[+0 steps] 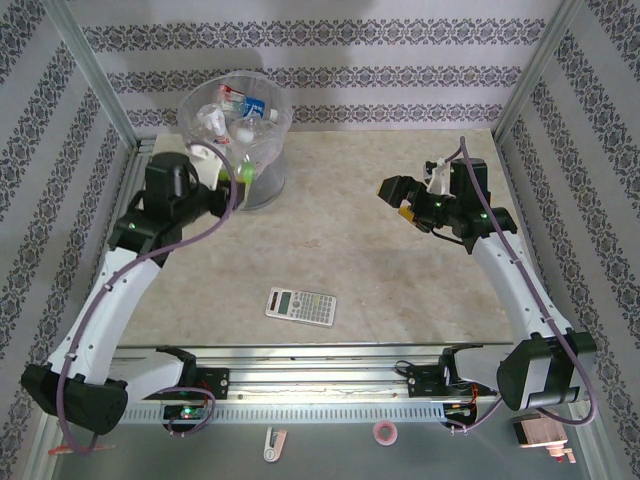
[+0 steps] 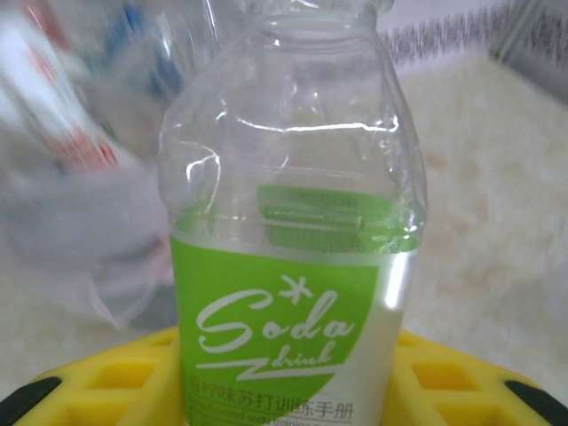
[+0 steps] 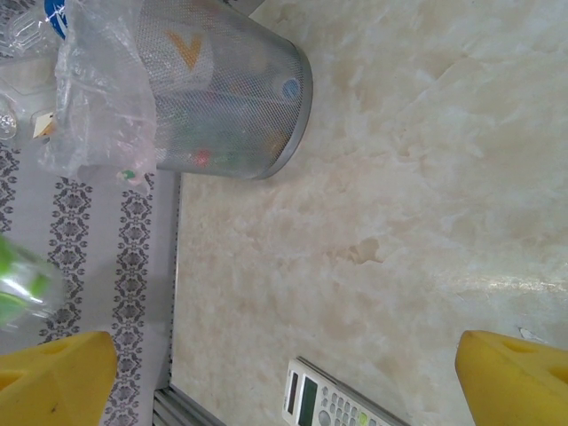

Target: Throw the plastic bottles in the bin

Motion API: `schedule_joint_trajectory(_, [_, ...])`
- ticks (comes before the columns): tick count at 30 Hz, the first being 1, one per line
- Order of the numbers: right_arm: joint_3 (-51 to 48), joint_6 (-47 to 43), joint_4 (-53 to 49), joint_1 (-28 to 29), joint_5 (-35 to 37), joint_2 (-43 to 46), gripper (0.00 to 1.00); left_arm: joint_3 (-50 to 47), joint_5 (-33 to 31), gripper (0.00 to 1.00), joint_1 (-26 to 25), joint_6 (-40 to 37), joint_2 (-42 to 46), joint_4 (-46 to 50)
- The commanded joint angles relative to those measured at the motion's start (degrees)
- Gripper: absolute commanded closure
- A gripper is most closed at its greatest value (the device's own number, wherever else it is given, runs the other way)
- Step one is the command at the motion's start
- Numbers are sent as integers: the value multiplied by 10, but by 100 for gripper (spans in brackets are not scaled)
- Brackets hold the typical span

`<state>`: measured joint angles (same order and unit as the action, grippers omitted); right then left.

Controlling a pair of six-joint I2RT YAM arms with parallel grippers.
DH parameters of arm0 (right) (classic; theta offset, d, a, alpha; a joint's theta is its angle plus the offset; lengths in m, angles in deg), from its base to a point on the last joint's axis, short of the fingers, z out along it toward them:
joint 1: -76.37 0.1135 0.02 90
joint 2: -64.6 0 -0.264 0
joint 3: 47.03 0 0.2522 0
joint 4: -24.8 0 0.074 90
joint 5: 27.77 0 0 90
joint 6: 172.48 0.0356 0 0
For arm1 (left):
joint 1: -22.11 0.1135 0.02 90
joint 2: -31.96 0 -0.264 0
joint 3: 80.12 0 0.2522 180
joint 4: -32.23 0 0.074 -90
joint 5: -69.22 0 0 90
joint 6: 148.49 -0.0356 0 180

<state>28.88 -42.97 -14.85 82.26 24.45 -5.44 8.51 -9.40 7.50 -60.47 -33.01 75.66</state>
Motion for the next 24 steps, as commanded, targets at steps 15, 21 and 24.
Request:
schedule_joint_trajectory(15, [8,-1,9,-2,3,21,2,366,-72,57,29,-2,-176,-201])
schedule_joint_trajectory(21, [8,-2,8,-6,0,22,2,434,-62,57,40,-11,-232,-158])
schedule_joint_trajectory(24, [10,-3,9,-9,-3,19,2,490,-53,57,44,-22,-280,-91])
